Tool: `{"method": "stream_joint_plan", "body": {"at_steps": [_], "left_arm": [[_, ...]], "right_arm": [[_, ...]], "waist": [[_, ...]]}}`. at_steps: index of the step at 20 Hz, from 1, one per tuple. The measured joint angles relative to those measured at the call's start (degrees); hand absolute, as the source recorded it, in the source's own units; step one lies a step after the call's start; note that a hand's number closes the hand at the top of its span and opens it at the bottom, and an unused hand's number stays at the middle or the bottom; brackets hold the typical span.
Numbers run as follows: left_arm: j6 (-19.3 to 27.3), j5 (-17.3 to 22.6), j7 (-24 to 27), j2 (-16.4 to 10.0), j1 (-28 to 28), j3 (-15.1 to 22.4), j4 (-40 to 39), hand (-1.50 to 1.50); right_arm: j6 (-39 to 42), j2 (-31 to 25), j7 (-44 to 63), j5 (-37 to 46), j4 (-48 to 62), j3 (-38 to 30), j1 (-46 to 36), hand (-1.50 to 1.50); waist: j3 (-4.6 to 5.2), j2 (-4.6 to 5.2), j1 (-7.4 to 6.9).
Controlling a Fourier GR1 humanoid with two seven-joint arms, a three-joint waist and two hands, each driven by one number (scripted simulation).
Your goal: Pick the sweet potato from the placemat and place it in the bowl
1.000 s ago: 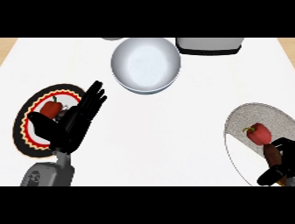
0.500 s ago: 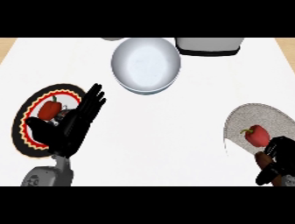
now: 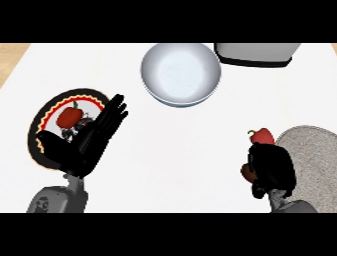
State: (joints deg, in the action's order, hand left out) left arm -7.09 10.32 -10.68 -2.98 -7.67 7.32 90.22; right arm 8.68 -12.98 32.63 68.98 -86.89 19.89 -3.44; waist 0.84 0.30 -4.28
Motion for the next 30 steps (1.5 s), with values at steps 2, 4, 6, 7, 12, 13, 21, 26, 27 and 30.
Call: {"method": "stream_joint_plan", "body": {"at_steps": [2,4,6,7,12,13,21,26,27,30], "left_arm": [[-0.29,0.03,-0.24,0.38,-0.59,0.59,-0.34,0.00],[-0.25,0.04,-0.53,0.59,-0.96,0.75,-0.52,0.00],[-0.10,-0.12,-0.12,0.50,-1.28,0.29,-1.31,0.00],[0.42,-0.53,0.17,0.94,-1.18,0.50,-1.43,0.00],[0.27,-0.20,0.69,0.21,0.21,-0.67,-1.29,0.00],[0.55,-0.44,0.82,0.56,0.55,-0.39,-1.24,0.00],[1.08,-0.80,1.05,0.60,0.50,-1.16,-1.32,0.00],[0.56,-0.53,0.73,0.20,2.02,-1.26,0.14,0.00],[0.76,-1.10,1.63,0.47,2.19,-1.07,-0.36,0.00],[0.23,-0.37,1.54,0.04,1.67,-2.10,-0.81,0.00]], "right_arm": [[2.36,3.79,-1.95,1.25,0.38,6.52,-3.79,1.50],[4.03,7.30,-1.43,2.07,0.76,12.51,-7.86,1.50],[4.71,9.47,0.66,0.80,0.81,17.95,-12.00,1.50],[4.78,10.22,2.20,-0.56,0.15,20.41,-13.71,1.50],[5.58,12.15,11.57,-7.98,-6.48,28.37,-22.22,1.50],[5.36,12.33,13.74,-8.81,-7.89,29.21,-24.32,1.50],[6.19,12.51,24.97,-16.14,-15.33,28.96,-41.16,1.50],[5.50,12.51,26.05,-20.67,-12.72,23.54,-49.77,1.50],[5.14,12.56,25.83,-20.84,-11.37,22.75,-50.77,1.50],[3.73,12.65,25.21,-21.17,-8.28,20.09,-53.18,1.50]], "waist": [[-0.28,0.20,-1.38],[-0.48,0.14,-1.34],[-0.61,0.10,-0.72],[-0.66,0.04,-0.32],[-0.76,-0.28,1.48],[-0.76,-0.33,1.69],[-0.76,-0.48,3.06],[-0.77,-0.46,3.18],[-0.78,-0.44,3.27],[-0.79,-0.37,3.45]]}}
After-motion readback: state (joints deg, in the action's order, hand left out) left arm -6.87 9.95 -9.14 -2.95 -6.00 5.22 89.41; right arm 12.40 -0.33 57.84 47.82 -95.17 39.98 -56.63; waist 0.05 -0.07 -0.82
